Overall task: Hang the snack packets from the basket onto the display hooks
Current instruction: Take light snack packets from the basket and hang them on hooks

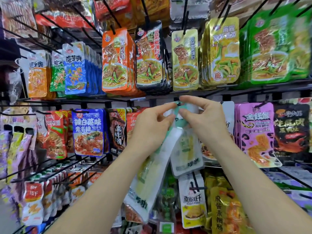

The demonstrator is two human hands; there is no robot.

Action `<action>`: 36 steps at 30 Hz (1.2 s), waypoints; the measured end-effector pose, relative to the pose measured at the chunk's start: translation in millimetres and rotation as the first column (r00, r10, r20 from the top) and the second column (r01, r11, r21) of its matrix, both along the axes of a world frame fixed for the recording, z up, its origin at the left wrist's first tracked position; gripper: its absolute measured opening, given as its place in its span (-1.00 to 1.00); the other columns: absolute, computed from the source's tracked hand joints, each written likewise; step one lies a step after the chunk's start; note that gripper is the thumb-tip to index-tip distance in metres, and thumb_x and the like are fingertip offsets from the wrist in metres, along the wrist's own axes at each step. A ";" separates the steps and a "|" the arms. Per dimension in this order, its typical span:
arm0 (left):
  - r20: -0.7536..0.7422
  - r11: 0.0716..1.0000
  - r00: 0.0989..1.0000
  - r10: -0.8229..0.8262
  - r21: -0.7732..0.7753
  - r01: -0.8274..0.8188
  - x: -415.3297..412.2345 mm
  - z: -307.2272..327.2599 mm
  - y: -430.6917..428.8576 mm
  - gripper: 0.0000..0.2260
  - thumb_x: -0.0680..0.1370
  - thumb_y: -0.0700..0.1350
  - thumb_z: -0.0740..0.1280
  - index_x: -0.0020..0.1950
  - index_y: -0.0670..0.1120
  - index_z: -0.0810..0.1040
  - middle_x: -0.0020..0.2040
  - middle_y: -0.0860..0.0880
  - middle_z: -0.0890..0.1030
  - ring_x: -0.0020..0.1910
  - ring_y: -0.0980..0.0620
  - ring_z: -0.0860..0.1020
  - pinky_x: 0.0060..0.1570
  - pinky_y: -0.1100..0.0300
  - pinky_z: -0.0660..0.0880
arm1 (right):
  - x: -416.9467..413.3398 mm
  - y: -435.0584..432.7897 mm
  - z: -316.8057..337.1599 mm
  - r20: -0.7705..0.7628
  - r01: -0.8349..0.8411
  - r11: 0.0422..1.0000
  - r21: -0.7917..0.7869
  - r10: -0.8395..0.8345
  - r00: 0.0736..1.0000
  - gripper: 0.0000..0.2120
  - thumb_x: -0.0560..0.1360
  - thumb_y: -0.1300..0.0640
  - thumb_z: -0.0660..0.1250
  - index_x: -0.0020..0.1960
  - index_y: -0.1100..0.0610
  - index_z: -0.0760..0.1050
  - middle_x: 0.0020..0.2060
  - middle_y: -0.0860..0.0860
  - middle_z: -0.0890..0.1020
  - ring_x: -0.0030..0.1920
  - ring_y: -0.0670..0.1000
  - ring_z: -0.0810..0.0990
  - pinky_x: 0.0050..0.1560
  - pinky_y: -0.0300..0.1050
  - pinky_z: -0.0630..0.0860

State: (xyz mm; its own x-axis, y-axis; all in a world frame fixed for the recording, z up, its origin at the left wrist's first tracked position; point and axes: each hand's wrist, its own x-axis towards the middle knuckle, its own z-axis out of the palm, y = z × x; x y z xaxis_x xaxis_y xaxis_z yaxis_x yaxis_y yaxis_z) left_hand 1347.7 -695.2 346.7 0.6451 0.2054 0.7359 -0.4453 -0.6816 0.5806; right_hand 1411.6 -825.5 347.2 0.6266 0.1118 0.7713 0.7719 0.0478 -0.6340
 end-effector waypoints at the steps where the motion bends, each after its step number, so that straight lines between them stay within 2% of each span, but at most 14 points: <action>1: 0.003 1.000 1.000 0.012 0.015 -0.012 1.4 0.8 -0.5 -0.73 0.57 -0.09 0.34 0.23 0.17 0.58 -0.54 0.14 0.33 -0.50 0.16 0.23 -0.49 0.30 0.22 | 0.6 0.4 0.1 -0.008 0.003 1.000 0.000 -0.003 1.000 -0.70 0.44 0.23 0.44 0.12 -0.05 0.64 0.01 -0.18 0.68 -0.04 -0.09 0.62 0.13 0.08 0.59; 9: -0.083 1.000 0.996 0.013 0.021 -0.012 5.0 6.6 -5.6 -0.70 0.56 -0.05 0.36 0.28 0.14 0.53 -0.61 0.20 0.35 -0.57 0.21 0.32 -0.56 0.41 0.20 | 3.1 -3.3 1.7 -0.011 -0.024 0.996 -0.085 0.023 1.000 -0.70 0.49 0.22 0.40 0.17 -0.04 0.60 0.02 -0.30 0.59 -0.01 -0.07 0.60 0.12 0.01 0.58; 11: -0.098 1.000 0.995 0.001 0.008 0.000 5.0 8.4 -5.4 -0.72 0.54 -0.05 0.39 0.24 0.14 0.55 -0.60 0.18 0.37 -0.58 0.21 0.32 -0.55 0.40 0.21 | 5.3 -6.9 0.6 -0.027 -0.053 0.987 -0.150 0.050 0.998 -0.68 0.52 0.22 0.36 0.23 -0.05 0.55 0.03 -0.30 0.55 -0.15 -0.09 0.57 -0.10 -0.13 0.57; 13: -0.124 1.000 0.992 -0.021 -0.024 0.019 5.1 10.4 -4.8 -0.76 0.52 -0.05 0.41 0.18 0.14 0.57 -0.59 0.17 0.39 -0.60 0.21 0.31 -0.56 0.40 0.22 | 6.9 -10.6 -1.2 -0.068 -0.080 0.979 -0.187 0.068 0.995 -0.66 0.54 0.23 0.31 0.27 -0.06 0.50 0.11 -0.16 0.55 -0.24 0.02 0.62 -0.30 -0.18 0.57; 17: -0.181 0.997 0.981 -0.065 -0.045 0.057 -0.9 18.8 -7.0 -0.78 0.53 -0.06 0.40 0.16 0.06 0.57 -0.56 0.10 0.47 -0.60 0.16 0.33 -0.56 0.37 0.26 | 6.6 -14.6 -1.1 0.077 0.012 0.964 -0.264 0.008 0.997 -0.59 0.54 0.31 0.26 0.22 -0.14 0.36 0.14 -0.08 0.45 -0.34 0.01 0.61 -0.38 -0.14 0.60; 20: -0.198 0.998 0.978 -0.062 -0.029 0.058 -5.0 22.6 -9.4 -0.74 0.53 -0.03 0.39 0.22 0.04 0.56 -0.18 -0.13 0.68 -0.33 -0.02 0.57 -0.33 0.28 0.43 | 4.4 -15.6 0.1 0.260 0.107 0.950 -0.294 -0.029 0.965 -0.57 0.52 0.31 0.27 0.13 -0.19 0.27 0.01 -0.15 0.38 -0.20 0.02 0.52 -0.23 -0.02 0.61; 22: -0.218 0.997 0.974 -0.066 -0.046 0.058 -6.1 21.3 -10.6 -0.72 0.54 -0.02 0.38 0.25 0.03 0.55 -0.06 -0.17 0.67 -0.20 -0.02 0.59 -0.28 0.26 0.46 | 5.4 -16.4 -0.4 0.314 0.199 0.921 -0.335 -0.091 0.945 -0.65 0.53 0.27 0.27 0.16 -0.12 0.33 0.00 -0.14 0.35 -0.20 -0.14 0.44 -0.10 0.07 0.58; 24: -0.231 0.996 0.970 -0.079 -0.060 0.067 -4.9 19.9 -10.8 -0.72 0.56 -0.01 0.36 0.26 0.02 0.54 -0.03 -0.12 0.67 -0.24 0.09 0.58 -0.38 0.36 0.45 | 6.2 -16.9 -2.3 0.335 0.255 0.892 -0.373 -0.127 0.933 -0.68 0.55 0.24 0.26 0.26 -0.02 0.40 0.09 -0.12 0.35 -0.13 -0.22 0.41 0.00 -0.03 0.52; 26: -0.232 0.994 0.967 -0.101 -0.075 0.085 -1.2 19.4 -9.6 -0.74 0.58 -0.02 0.32 0.26 0.01 0.54 -0.01 -0.03 0.66 -0.32 0.21 0.53 -0.44 0.40 0.44 | 7.0 -17.4 -5.2 0.389 0.320 0.871 -0.374 -0.165 0.906 -0.63 0.55 0.23 0.27 0.34 0.07 0.41 0.23 -0.06 0.37 0.08 -0.16 0.45 0.13 -0.11 0.42; 28: -0.224 0.991 0.967 -0.119 -0.087 0.102 3.2 17.9 -7.9 -0.76 0.60 -0.05 0.30 0.26 0.00 0.55 -0.06 0.09 0.64 -0.27 0.25 0.55 -0.33 0.41 0.48 | 6.5 -18.3 -7.3 0.448 0.402 0.842 -0.361 -0.221 0.866 -0.60 0.54 0.25 0.27 0.38 0.15 0.41 0.35 0.02 0.36 0.28 0.00 0.41 0.24 -0.11 0.37; 30: -0.220 0.985 0.964 -0.146 -0.119 0.122 6.2 15.6 -6.5 -0.77 0.61 -0.09 0.28 0.26 -0.03 0.56 -0.12 0.17 0.63 -0.25 0.29 0.56 -0.19 0.37 0.51 | 5.2 -18.0 -8.3 0.518 0.478 0.822 -0.310 -0.275 0.810 -0.61 0.52 0.29 0.26 0.35 0.20 0.45 0.36 0.08 0.39 0.30 0.08 0.40 0.24 -0.09 0.35; 31: -0.224 0.980 0.960 -0.169 -0.140 0.140 7.2 14.3 -5.8 -0.77 0.62 -0.11 0.26 0.27 -0.04 0.55 -0.18 0.19 0.64 -0.29 0.29 0.56 -0.19 0.34 0.51 | 4.8 -17.3 -8.6 0.561 0.513 0.814 -0.273 -0.298 0.772 -0.62 0.50 0.31 0.25 0.32 0.22 0.48 0.33 0.11 0.43 0.26 0.13 0.42 0.21 -0.09 0.34; 33: -0.242 0.975 0.949 -0.201 -0.141 0.170 8.9 12.4 -4.2 -0.77 0.64 -0.14 0.23 0.26 -0.03 0.54 -0.43 0.23 0.56 -0.49 0.30 0.48 -0.40 0.39 0.41 | 3.7 -16.6 -10.0 0.615 0.540 0.808 -0.235 -0.307 0.726 -0.62 0.48 0.28 0.21 0.28 0.21 0.51 0.22 0.11 0.53 0.14 0.16 0.46 0.15 -0.13 0.32; 36: -0.276 0.981 0.943 -0.184 -0.109 0.159 11.6 11.5 -3.9 -0.73 0.65 -0.15 0.20 0.34 -0.01 0.50 -0.60 0.19 0.42 -0.62 0.27 0.39 -0.54 0.40 0.27 | 2.4 -14.2 -10.0 0.473 0.405 0.846 -0.347 -0.216 0.854 -0.61 0.54 0.26 0.17 0.35 0.12 0.44 0.15 -0.01 0.56 0.00 0.03 0.52 0.03 -0.13 0.40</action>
State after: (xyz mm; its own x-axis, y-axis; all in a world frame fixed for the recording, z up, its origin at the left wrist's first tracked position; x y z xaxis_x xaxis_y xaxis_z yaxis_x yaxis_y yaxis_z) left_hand 1359.3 -699.0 358.2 0.8556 0.1262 0.5019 -0.3595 -0.5527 0.7518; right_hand 1414.0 -839.6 337.3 0.3301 0.3362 0.8821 0.8849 -0.4355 -0.1651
